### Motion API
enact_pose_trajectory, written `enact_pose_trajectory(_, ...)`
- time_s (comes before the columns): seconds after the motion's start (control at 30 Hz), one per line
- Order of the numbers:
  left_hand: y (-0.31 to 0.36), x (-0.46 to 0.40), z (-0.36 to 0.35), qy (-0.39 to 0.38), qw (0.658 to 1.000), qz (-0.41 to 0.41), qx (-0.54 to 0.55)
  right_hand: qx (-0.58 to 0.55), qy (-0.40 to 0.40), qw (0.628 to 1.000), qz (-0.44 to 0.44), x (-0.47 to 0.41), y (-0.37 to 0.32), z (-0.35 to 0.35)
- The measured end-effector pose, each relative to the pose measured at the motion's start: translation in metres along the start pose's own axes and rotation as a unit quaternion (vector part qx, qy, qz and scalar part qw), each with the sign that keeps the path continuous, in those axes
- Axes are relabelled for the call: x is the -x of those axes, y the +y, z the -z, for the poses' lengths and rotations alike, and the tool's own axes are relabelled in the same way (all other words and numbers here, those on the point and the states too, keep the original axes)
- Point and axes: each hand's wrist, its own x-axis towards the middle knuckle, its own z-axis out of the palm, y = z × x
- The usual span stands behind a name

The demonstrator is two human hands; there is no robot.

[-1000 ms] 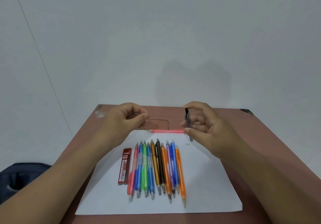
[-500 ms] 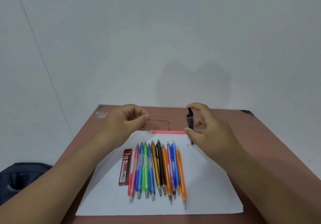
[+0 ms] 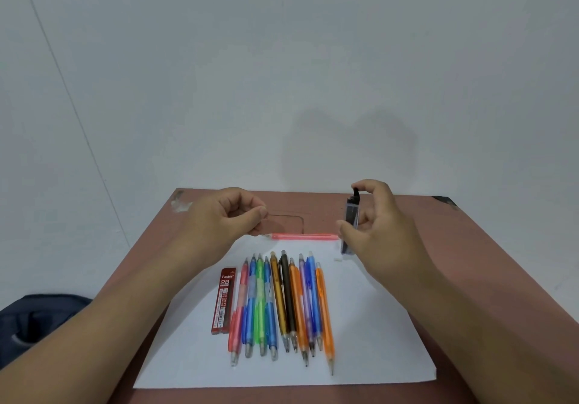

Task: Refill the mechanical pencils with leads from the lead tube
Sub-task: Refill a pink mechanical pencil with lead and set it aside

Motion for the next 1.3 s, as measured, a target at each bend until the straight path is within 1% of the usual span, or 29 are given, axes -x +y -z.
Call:
enact_pose_trajectory(0.23,-0.001,0.0,0.0,-0.003,1.0,-0.004,0.003,0.002,-0.017,0.999,0.036,0.002,0.001,0.002)
enact_pose_trajectory(0.3,-0.001,0.0,0.0,-0.001,1.0,-0.005,0.004,-0.004,-0.043,0.998,0.036,0.002,0.0,0.004)
enact_pose_trajectory(0.37,-0.001,0.001,0.0,0.003,1.0,-0.007,0.001,0.005,-0.102,0.994,0.024,0.002,-0.001,0.008)
enact_pose_trajectory(0.43,-0.001,0.0,0.0,0.004,1.0,-0.009,0.0,0.054,-0.176,0.983,0.022,0.0,0.002,0.016)
enact_pose_trajectory(0.57,0.0,0.001,-0.002,0.005,1.0,-0.02,-0.024,0.125,-0.313,0.941,0.019,-0.003,0.006,0.032)
enact_pose_trajectory(0.67,0.001,0.002,-0.003,0.005,0.999,-0.031,-0.039,0.196,-0.378,0.903,0.051,-0.002,0.003,0.032)
enact_pose_trajectory(0.73,0.0,0.002,-0.004,-0.003,0.998,-0.035,-0.042,0.238,-0.391,0.884,0.093,-0.004,0.004,0.028)
enact_pose_trajectory(0.77,-0.001,0.002,-0.004,-0.007,0.998,-0.037,-0.041,0.247,-0.376,0.887,0.108,-0.004,0.006,0.026)
enact_pose_trajectory(0.8,-0.001,0.003,-0.005,-0.011,0.998,-0.041,-0.038,0.243,-0.338,0.901,0.126,-0.005,0.009,0.024)
enact_pose_trajectory(0.87,0.001,0.004,-0.008,-0.019,0.998,-0.051,-0.031,0.198,-0.203,0.941,0.187,-0.005,0.013,0.021)
enact_pose_trajectory(0.9,0.002,0.005,-0.01,-0.023,0.998,-0.059,-0.029,0.174,-0.137,0.951,0.214,-0.004,0.014,0.018)
enact_pose_trajectory(0.93,0.004,0.007,-0.012,-0.028,0.997,-0.068,-0.031,0.157,-0.088,0.957,0.229,-0.003,0.013,0.015)
enact_pose_trajectory(0.97,0.005,0.008,-0.014,-0.033,0.995,-0.081,-0.039,0.153,-0.06,0.958,0.236,-0.002,0.011,0.011)
enact_pose_trajectory(1.17,0.02,0.013,-0.026,-0.027,0.978,-0.189,-0.088,0.17,0.035,0.931,0.322,0.0,0.009,-0.01)
enact_pose_trajectory(1.23,0.021,0.013,-0.029,-0.015,0.979,-0.187,-0.077,0.167,0.049,0.931,0.322,0.001,0.009,-0.01)
enact_pose_trajectory(1.3,0.023,0.011,-0.028,-0.012,0.985,-0.168,-0.047,0.164,0.054,0.936,0.306,0.0,0.011,-0.008)
